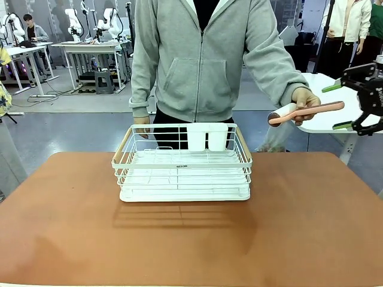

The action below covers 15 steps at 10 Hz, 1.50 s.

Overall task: Clean the table.
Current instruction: Pick up the Lint Roller when the human hands it over.

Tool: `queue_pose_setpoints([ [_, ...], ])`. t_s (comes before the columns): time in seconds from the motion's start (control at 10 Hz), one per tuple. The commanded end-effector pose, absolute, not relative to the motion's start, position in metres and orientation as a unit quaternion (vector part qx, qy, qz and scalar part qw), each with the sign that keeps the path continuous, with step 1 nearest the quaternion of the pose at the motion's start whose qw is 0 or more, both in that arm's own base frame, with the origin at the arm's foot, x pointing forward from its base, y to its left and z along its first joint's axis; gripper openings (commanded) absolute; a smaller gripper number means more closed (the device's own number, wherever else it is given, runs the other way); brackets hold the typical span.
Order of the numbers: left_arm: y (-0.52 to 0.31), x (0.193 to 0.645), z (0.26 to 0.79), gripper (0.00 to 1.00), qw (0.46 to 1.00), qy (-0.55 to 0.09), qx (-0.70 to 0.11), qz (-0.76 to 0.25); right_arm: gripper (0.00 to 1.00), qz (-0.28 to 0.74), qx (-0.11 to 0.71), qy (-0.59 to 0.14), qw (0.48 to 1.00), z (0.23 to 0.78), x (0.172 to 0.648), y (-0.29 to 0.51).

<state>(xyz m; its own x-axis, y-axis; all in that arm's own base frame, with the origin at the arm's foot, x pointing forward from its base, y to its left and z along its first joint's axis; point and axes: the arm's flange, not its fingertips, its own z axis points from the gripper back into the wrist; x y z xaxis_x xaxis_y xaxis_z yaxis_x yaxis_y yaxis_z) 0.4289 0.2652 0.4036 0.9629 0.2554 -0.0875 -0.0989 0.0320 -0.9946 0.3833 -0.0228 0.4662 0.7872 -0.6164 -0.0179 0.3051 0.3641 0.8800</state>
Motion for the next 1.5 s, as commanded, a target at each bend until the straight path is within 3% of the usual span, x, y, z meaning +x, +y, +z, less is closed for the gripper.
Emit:
queue_pose_setpoints([
  [0.0, 0.266, 0.424, 0.405, 1.0, 0.718, -0.056, -0.684, 0.117, 1.0, -0.319, 0.464, -0.185, 0.806, 0.462, 0.4, -0.006],
  [0.4, 0.266, 0.424, 0.405, 1.0, 0.718, -0.056, -0.684, 0.117, 1.0, -0.314, 0.479, -0.196, 0.796, 0.455, 0.411, -0.004],
  [0.5, 0.266, 0.424, 0.405, 1.0, 0.718, -0.056, -0.684, 0.117, 0.95, -0.309, 0.484, -0.196, 0.795, 0.454, 0.412, -0.006],
  [1.4, 0.266, 0.424, 0.405, 1.0, 0.718, -0.056, -0.684, 0.117, 0.04, -0.305, 0.488, -0.205, 0.791, 0.454, 0.415, -0.013],
])
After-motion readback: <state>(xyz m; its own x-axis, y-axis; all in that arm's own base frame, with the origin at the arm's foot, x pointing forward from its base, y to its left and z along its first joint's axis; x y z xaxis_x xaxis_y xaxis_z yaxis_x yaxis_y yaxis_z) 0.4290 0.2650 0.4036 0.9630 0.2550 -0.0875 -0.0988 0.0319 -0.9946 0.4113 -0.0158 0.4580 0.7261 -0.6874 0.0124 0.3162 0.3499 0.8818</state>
